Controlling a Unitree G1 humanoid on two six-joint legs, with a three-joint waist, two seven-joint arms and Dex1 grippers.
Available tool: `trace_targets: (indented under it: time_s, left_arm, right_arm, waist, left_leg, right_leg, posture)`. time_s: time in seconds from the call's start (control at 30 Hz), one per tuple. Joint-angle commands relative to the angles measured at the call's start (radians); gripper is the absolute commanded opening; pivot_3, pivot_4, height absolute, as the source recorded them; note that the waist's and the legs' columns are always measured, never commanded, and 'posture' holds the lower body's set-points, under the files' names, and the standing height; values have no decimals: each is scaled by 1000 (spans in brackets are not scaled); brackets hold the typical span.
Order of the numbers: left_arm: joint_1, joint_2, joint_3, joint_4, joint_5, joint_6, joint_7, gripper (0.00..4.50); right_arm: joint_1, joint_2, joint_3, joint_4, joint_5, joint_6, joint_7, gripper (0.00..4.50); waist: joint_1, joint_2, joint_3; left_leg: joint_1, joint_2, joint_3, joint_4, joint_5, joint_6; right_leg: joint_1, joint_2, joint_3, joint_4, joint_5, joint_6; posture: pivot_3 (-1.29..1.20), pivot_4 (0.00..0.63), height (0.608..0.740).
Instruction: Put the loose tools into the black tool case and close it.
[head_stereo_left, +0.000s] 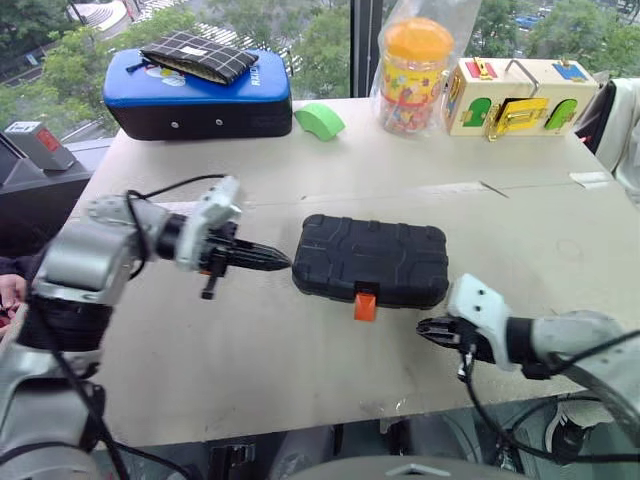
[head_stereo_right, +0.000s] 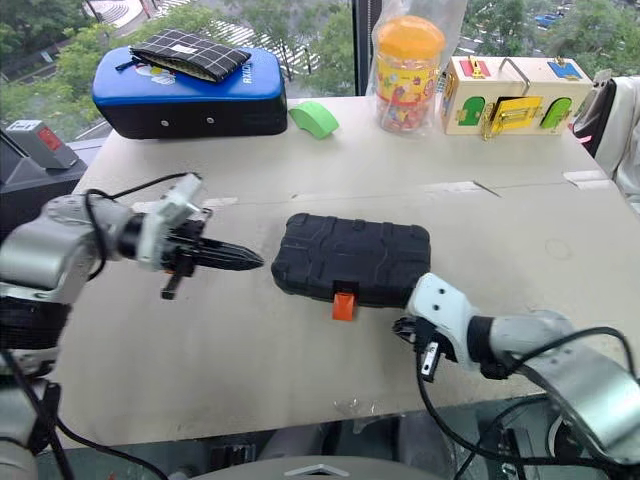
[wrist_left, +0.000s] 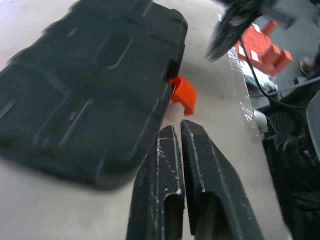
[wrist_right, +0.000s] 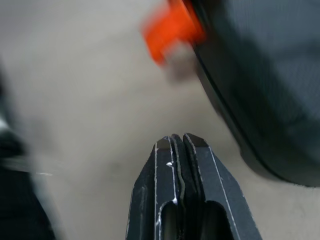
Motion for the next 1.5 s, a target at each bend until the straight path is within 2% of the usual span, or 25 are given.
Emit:
trace_targets:
  time_s: [0.03, 0.17, 0.27, 0.33, 0.43, 0.5, 0.6, 0.7, 0.73, 0.77, 0.8, 0.83, 0.9, 1.17, 1.5]
  left_arm:
    - [-25, 2, -23, -33, 25, -57, -27, 25]
    - [-32, -5, -42, -33, 44, -92, -33, 25]
    - [-37, -15, -49, -26, 50, -112, -32, 25]
    - [-50, -41, -52, -21, 58, -116, -5, 25]
    - [-86, -115, -58, 4, 94, -139, 75, 25]
    - [-114, -149, -68, 30, 124, -150, 109, 25]
    - [-160, -195, -87, 96, 175, -181, 153, 25]
    - [-209, -243, -112, 198, 235, -225, 191, 0]
    - [-221, -253, -127, 237, 264, -244, 204, 0]
    - [-222, -262, -169, 298, 321, -281, 213, 0]
    - [-218, -267, -200, 342, 363, -319, 217, 0]
    - [-216, -271, -221, 373, 391, -349, 217, 0]
    - [-209, -278, -238, 409, 419, -393, 215, 0]
    - [-206, -302, -228, 437, 425, -406, 206, 0]
    - [-198, -303, -218, 465, 436, -431, 209, 0]
  right_arm:
    - [-78, 64, -2, 73, -51, 37, -102, 0]
    - [-201, 176, -70, 213, -71, 99, -196, 0]
    - [-276, 185, -51, 290, -82, 88, -195, 0]
    - [-357, 225, -45, 425, -120, 36, -230, 0]
    - [-451, 259, -5, 643, -163, -100, -203, 0]
    - [-436, 232, -4, 625, -147, -108, -148, 0]
    - [-369, 174, -52, 477, -90, -56, -88, 0]
    - [-274, 157, -143, 271, -15, 52, -88, 707]
    - [-247, 182, -180, 211, 25, 99, -94, 1189]
    - [-208, 221, -185, 156, 47, 135, -117, 955]
    - [-180, 247, -177, 125, 56, 151, -133, 955]
    - [-162, 262, -170, 105, 60, 163, -146, 454]
    - [-153, 293, -147, 108, 41, 162, -181, 109]
    - [-214, 424, -69, 276, -37, 104, -298, 109]
    - [-288, 452, -31, 434, -74, 13, -290, 109]
  waist:
    - [-4, 0, 0]
    - [-9, 2, 1]
    - [-1, 3, 2]
    - [0, 3, 2]
    - [-3, 3, 2]
    - [-2, 3, 2]
    - [-1, 3, 1]
    - [1, 3, 1]
    - [-10, 3, 1]
    - [-10, 3, 1]
    - [-7, 3, 0]
    - [-5, 3, -1]
    - [-4, 3, -2]
    - [-2, 4, -5]
    - [-4, 4, -5]
  left_leg:
    - [0, 0, 1, 0, 0, 0]
    - [1, 0, 2, -1, 0, 0]
    - [1, -1, 2, -1, -2, 4]
    - [2, -1, 1, 0, -2, 3]
    - [2, -1, 2, 0, 0, 0]
    - [1, -1, 2, 0, 0, 0]
    - [0, -1, 0, -1, 0, 0]
    - [-1, -1, -2, -2, 0, 0]
    - [-2, -1, -2, -2, 0, 0]
    - [0, -2, -1, -1, 0, 0]
    - [1, -2, -1, -1, 0, 0]
    - [3, -2, -2, -2, -2, 4]
    - [6, -1, -2, -2, -3, 5]
    - [6, -3, -2, 0, -2, 4]
    - [6, -3, -2, 0, -1, 2]
  right_leg:
    - [-1, 0, 1, 0, 0, 0]
    - [-1, 1, 4, 1, 1, -2]
    - [-1, 2, 4, 1, 2, -2]
    - [-1, 4, 2, 1, 2, -2]
    - [-1, 4, 3, 1, 2, -2]
    - [-1, 4, 3, 1, 2, -3]
    - [-2, 4, 1, 0, 2, -2]
    - [-2, 1, 0, -1, 2, -2]
    - [-2, 1, -1, -1, 2, -2]
    - [-2, 1, 4, 0, 2, -2]
    - [-2, 1, 4, 0, 2, -2]
    - [-1, 2, 4, 0, 2, -2]
    - [0, 3, 3, 1, 2, -2]
    - [0, 4, 4, 2, 2, -2]
    - [0, 5, 4, 3, 2, -2]
  posture:
    - [0, 150, 740]
    - [0, 150, 740]
    - [0, 150, 740]
    - [0, 150, 740]
    - [0, 150, 740]
    - [0, 150, 740]
    - [0, 150, 740]
    - [0, 150, 740]
    - [0, 150, 740]
    - [0, 150, 740]
    - [0, 150, 740]
    - [0, 150, 740]
    - [0, 150, 740]
    - [0, 150, 740]
    - [0, 150, 740]
